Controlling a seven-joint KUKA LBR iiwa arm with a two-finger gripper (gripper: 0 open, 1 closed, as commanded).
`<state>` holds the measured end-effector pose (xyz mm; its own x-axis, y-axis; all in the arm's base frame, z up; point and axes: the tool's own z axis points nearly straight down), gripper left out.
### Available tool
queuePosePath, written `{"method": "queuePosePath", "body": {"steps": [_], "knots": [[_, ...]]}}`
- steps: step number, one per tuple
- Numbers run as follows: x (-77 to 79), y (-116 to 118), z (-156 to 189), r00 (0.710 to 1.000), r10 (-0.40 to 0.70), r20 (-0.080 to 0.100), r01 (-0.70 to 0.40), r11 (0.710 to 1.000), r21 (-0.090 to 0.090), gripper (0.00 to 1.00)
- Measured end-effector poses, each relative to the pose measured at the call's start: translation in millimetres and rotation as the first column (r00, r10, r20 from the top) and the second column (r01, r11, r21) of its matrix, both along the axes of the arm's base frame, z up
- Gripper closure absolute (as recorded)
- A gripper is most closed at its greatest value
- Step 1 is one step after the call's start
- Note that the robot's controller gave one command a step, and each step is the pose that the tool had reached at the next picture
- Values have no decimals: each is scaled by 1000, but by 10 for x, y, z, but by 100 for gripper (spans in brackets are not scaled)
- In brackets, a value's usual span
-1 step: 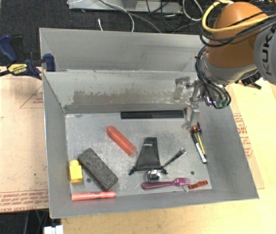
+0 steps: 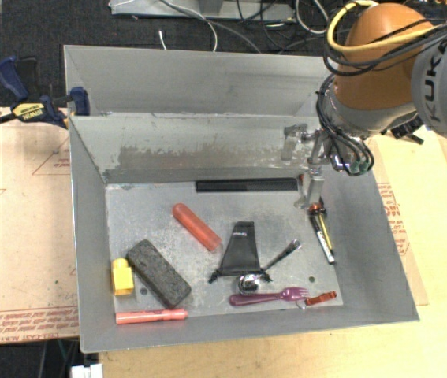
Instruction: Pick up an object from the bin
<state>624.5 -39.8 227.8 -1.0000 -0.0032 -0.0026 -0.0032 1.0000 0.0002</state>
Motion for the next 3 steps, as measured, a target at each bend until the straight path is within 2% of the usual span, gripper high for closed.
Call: {"method": "queuePosePath", "body": {"steps": [1,2,3], "knots": [[-113,357,-604,922,387,-2,-387,922,3,0],[171,268,-649,892,452,8,-452,892,-6,0],[-76,1046,-1253,788,616,1,-616,788,5,0]]}}
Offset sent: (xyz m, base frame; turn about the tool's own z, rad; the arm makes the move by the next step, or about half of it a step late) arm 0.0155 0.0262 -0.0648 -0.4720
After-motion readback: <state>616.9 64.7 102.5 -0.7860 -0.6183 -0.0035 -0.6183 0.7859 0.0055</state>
